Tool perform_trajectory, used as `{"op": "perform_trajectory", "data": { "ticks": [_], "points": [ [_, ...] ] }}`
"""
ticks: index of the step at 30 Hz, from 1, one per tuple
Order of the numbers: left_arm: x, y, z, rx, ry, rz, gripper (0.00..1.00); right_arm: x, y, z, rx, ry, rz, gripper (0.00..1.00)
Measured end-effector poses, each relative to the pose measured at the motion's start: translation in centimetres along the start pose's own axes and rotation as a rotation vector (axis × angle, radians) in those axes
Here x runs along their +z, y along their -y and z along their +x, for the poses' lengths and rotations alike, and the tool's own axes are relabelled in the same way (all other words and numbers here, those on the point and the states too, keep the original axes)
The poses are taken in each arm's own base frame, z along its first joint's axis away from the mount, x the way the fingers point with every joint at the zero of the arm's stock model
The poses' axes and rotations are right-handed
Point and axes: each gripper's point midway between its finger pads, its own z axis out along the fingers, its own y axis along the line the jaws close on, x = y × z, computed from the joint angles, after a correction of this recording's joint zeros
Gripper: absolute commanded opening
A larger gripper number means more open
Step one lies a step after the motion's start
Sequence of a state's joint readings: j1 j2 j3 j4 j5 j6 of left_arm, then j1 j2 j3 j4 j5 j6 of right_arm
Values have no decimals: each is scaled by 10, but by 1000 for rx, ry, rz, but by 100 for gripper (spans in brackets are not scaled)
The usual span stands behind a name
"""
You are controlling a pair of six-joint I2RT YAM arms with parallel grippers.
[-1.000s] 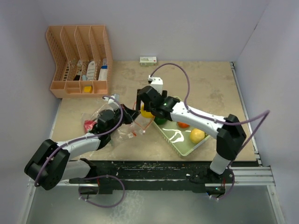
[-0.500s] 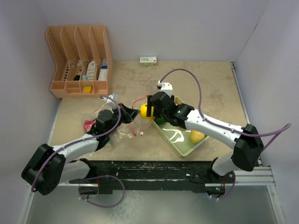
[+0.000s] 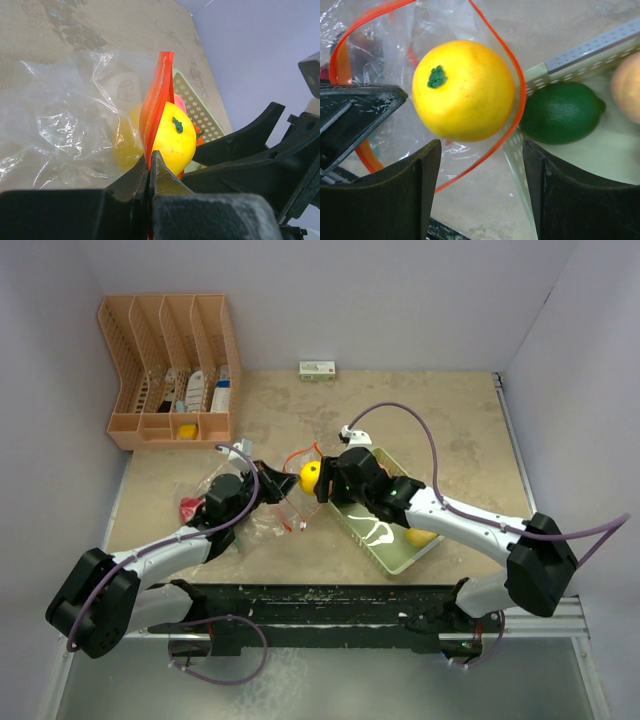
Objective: Place the food in the zip-top bag and seal the zipper
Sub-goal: Place the fake fruit in the zipper food storage bag, then adjust the zipper food storage bag at the center of the board.
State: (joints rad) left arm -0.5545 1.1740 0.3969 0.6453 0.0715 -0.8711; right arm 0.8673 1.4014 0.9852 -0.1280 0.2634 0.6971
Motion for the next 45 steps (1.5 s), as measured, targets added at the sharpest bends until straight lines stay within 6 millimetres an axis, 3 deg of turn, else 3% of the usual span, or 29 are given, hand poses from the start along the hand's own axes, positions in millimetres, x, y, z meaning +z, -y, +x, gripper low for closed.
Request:
{"op": "perform_trajectory", "data": {
  "ticks": [6, 16, 19, 22, 25, 30, 35, 42, 45],
  "points": [
    [1, 1, -1, 0, -1, -1, 0, 10, -11, 13, 11, -47, -56, 65],
    [4, 10, -8, 3, 12, 18, 0, 14, -9, 20, 37, -60, -50, 56],
    [4, 11, -8, 3, 11, 20, 0, 21, -5, 29, 43, -83, -31, 44],
    [4, 11, -8, 3, 11, 20, 0, 28, -1, 37, 46, -105, -7, 20],
    [4, 12, -8, 3, 10, 22, 0, 30, 2, 38, 61, -108, 4, 3],
    [4, 13, -7, 5, 8, 23, 0, 27, 4, 31, 76, -80, 24, 0],
    [5, 14, -10, 39, -2, 9, 0, 7, 6, 5, 85, -2, 46, 0],
    [2, 33, -45, 190, 28, -26, 0, -50, -32, -86, 93, 220, -78, 0],
    [-1, 37, -64, 280, 38, -84, 0, -67, -42, -115, 80, 296, -107, 0]
  ]
}}
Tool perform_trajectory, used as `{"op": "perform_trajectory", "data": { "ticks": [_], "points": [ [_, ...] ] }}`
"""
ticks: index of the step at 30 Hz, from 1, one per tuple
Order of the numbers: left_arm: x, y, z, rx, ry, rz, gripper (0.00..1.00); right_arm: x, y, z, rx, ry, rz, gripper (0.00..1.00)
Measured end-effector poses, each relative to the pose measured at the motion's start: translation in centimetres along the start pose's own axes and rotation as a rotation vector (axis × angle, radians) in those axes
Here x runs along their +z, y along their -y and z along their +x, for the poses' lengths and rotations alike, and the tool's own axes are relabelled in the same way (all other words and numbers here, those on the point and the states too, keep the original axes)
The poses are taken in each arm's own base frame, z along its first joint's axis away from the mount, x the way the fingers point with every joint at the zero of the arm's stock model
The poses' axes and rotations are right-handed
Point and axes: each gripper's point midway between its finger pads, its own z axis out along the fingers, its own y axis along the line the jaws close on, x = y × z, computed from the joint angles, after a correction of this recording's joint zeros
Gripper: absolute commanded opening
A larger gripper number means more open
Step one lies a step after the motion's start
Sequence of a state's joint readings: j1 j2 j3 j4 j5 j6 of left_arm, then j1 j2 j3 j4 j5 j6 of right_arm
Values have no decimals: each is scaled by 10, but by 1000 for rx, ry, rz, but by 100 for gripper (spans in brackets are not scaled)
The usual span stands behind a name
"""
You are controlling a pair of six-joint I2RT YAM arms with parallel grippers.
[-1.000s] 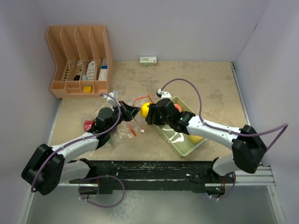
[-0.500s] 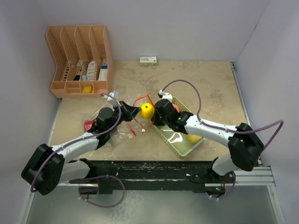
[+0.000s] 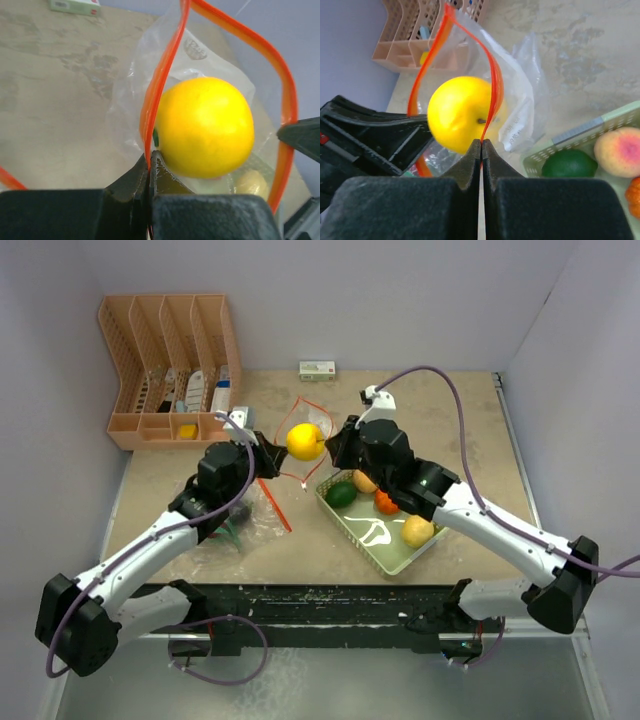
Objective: Place the food in the zip-top bag and seal the zipper
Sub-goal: Adjust the zipper food storage bag at the center of the board.
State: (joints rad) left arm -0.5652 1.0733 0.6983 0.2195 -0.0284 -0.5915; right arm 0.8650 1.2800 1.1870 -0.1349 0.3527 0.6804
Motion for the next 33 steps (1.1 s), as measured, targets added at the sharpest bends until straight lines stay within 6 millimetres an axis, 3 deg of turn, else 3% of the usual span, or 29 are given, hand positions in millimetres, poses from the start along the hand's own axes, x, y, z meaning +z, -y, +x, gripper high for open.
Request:
{"op": "perform_trajectory", "data": {
  "ticks": [4, 11, 20, 23, 26, 30, 33],
  "points": [
    [-12, -13, -28, 115, 25, -121, 0, 0, 1, -14, -23, 41, 24, 0],
    [-44, -33, -62, 253, 70, -290, 0, 9, 19, 6, -81, -6, 124, 0],
    [-53, -60, -54, 341, -9, -433, 0, 12, 20, 10, -108, -32, 158, 0],
    [-55, -60, -58, 352, 0, -434, 0, 13, 10, 9, -122, -40, 96, 0],
    [-62, -74, -61, 367, -3, -510, 0, 14, 4, 11, -126, -49, 58, 0],
    [-71, -83, -60, 340, 21, -511, 0, 17, 5, 26, -127, -77, 31, 0],
    [-70, -86, -44, 306, 11, -470, 0, 27, 10, 44, -139, -122, 46, 0]
  ]
}}
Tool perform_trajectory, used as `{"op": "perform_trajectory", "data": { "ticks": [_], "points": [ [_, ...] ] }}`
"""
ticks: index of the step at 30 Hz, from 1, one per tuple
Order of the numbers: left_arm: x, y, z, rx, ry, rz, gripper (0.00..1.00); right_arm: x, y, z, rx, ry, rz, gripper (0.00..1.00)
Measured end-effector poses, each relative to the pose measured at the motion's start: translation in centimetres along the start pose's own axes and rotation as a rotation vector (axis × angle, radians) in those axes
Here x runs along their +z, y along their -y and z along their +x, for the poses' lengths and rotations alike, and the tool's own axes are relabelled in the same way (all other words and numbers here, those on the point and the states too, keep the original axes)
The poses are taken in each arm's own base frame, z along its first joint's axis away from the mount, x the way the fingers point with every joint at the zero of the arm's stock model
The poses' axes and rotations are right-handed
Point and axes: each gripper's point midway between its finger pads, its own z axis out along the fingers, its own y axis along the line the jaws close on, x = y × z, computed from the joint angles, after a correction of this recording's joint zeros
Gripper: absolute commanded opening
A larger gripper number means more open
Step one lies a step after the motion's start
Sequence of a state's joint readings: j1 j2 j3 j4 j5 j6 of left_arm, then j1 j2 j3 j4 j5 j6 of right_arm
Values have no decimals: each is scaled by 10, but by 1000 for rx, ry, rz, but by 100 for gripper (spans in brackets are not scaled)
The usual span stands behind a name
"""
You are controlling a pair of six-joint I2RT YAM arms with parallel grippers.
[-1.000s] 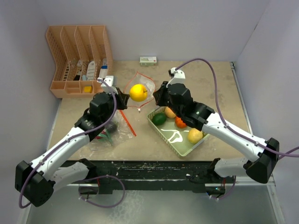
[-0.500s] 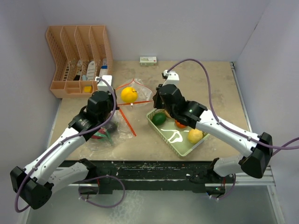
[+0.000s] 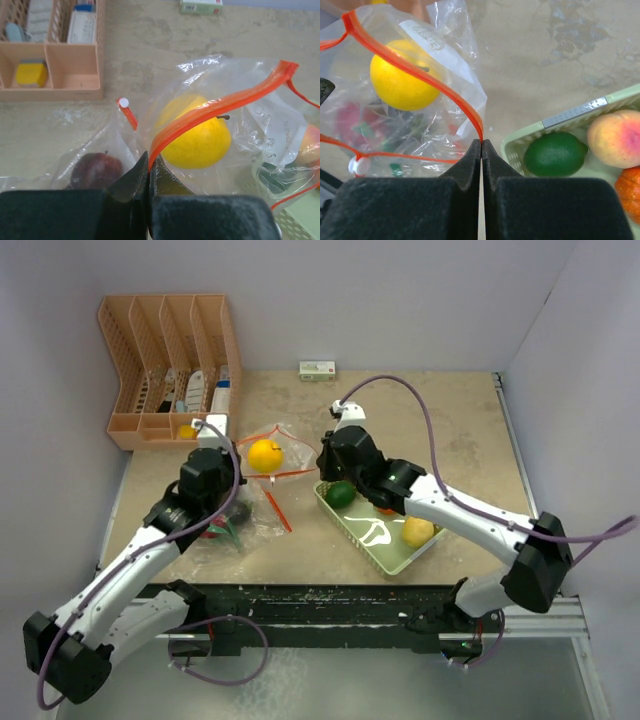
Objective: Place the food in the zip-top bag and seal the zipper
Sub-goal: Adjust the zipper food storage bag at the center of the board, then pick up the fake fruit from the bin.
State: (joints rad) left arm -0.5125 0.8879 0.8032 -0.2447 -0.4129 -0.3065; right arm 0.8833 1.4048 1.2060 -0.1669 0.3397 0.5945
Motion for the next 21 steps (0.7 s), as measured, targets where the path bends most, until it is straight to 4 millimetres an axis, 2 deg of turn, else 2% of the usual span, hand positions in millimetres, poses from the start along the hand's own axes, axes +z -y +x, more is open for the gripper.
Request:
{"op": "perform_trajectory", "data": {
  "ticks": [2, 4, 6, 7, 9, 13, 14, 16, 18, 19, 20, 21],
  "points": [
    [13, 5, 22, -10, -41, 18, 0, 14, 5, 15, -15, -39, 28, 0],
    [30, 12, 57, 8, -134, 45, 0, 29, 10, 34, -38, -96, 35, 0],
    [39, 18, 93, 32, -240, 76, 0, 39, 4, 54, -62, -168, -19, 0],
    [40, 20, 102, 37, -268, 90, 0, 40, -4, 62, -67, -195, -74, 0],
    [38, 25, 100, 34, -267, 123, 0, 38, -14, 63, -67, -204, -142, 0],
    [32, 36, 64, 12, -176, 174, 0, 35, -20, 38, -65, -141, -131, 0],
    [31, 40, 54, 5, -150, 188, 0, 35, -20, 29, -65, -120, -116, 7],
    [29, 45, 40, -6, -112, 212, 0, 33, -18, 20, -65, -91, -96, 37],
    [28, 48, 35, -13, -94, 227, 0, 27, -11, 14, -68, -76, -70, 67],
    [28, 49, 34, -15, -92, 231, 0, 23, -8, 10, -70, -66, -58, 79],
    [28, 50, 34, -18, -93, 238, 0, 19, -6, 6, -68, -53, -44, 84],
    [29, 51, 35, -21, -94, 242, 0, 14, -1, 1, -71, -40, -25, 86]
  ]
}}
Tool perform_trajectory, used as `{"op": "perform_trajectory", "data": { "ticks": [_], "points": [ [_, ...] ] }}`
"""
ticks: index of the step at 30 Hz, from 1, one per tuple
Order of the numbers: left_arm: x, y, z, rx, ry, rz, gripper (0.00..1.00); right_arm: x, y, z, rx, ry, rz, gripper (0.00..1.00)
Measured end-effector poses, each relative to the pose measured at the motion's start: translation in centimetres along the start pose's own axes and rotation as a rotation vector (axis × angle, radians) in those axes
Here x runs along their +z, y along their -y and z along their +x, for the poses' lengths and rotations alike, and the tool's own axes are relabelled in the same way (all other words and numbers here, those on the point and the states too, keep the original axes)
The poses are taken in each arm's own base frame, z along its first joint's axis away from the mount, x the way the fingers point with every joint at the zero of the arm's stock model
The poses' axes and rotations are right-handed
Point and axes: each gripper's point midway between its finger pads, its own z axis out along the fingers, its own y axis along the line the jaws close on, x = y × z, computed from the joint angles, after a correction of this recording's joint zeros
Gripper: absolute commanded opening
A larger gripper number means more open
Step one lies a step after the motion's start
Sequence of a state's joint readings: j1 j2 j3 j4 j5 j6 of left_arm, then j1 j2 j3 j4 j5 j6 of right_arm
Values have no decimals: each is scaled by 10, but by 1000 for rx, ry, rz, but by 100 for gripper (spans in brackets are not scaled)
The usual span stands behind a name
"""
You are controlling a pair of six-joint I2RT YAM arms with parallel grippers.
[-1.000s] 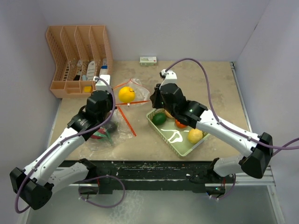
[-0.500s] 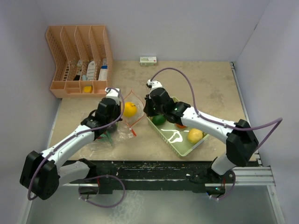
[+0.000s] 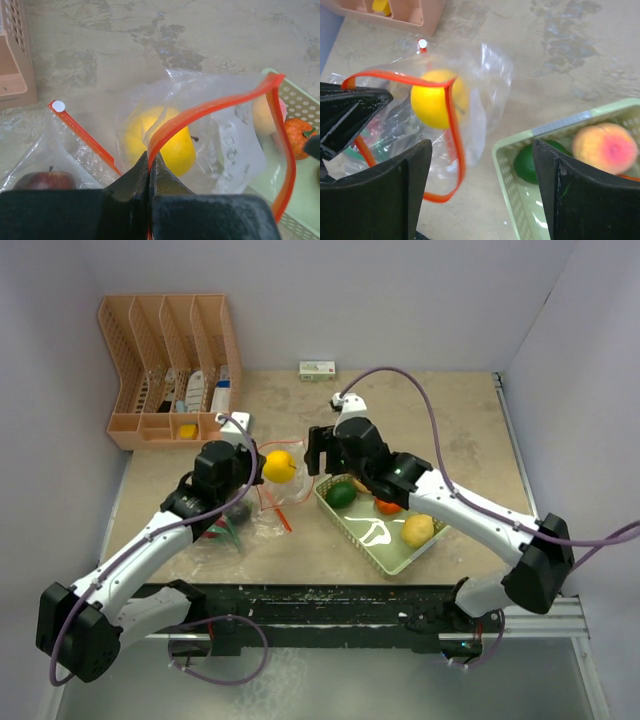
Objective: Place the food in the zip-top bag and seal the zipper
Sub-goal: Pick up the fake fruit from the bin.
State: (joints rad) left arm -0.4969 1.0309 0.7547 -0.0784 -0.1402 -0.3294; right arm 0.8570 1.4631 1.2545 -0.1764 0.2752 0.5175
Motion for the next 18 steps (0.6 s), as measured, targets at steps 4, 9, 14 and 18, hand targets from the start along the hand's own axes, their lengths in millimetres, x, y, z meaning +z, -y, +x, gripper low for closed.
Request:
{"op": "perform_trajectory", "data": {
  "ticks": [4, 9, 14, 18],
  "points": [
    [5, 2, 5, -2, -16, 10, 0, -20, 19, -15, 3, 44, 80, 91],
    [6, 4, 10, -9, -32, 20, 0, -21, 61, -14, 76, 32, 206, 91],
    [5, 6, 9, -17, -29, 29, 0, 11, 130, 27, 145, -90, 397, 92],
    [0, 8, 3, -20, -9, 40, 0, 33, 154, 77, 142, -227, 485, 93]
  ]
}}
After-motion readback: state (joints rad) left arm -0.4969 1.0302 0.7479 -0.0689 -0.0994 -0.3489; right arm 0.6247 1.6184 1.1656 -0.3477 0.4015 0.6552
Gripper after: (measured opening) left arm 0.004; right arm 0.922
